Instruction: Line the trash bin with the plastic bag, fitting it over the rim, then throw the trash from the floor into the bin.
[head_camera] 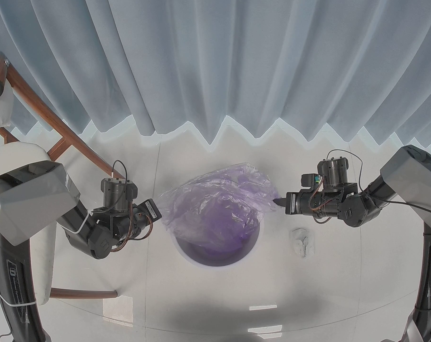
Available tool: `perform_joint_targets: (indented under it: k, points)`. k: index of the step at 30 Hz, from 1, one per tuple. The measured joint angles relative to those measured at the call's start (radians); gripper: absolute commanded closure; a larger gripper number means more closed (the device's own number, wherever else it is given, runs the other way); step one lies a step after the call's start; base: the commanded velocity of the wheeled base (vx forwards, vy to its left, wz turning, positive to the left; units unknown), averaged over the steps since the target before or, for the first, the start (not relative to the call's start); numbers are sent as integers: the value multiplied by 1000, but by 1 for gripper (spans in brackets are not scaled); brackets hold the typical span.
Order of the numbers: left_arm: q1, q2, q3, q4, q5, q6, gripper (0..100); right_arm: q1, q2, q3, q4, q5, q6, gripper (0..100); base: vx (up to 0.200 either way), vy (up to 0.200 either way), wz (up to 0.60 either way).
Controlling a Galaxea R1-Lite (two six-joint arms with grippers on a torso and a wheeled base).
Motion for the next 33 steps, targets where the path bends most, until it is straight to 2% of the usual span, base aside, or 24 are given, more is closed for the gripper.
perform_joint_targets:
  k: [8,15,22,33]
  points:
    - [17,24,-47,-41,3,-6,100,0,63,-148,-6,-56,40,100,0,0,0]
    - [27,43,-60,-33,9,-7,100,3,99,-168,0,-66,43,100,0,0,0]
    - [21,57,13,-37,16,-6,100,4,98,-120,0,-70,41,100,0,0,0]
    - [-31,-46,191,-63,11,-1,100,1,-5,80,-17,-65,34,100,0,0,0]
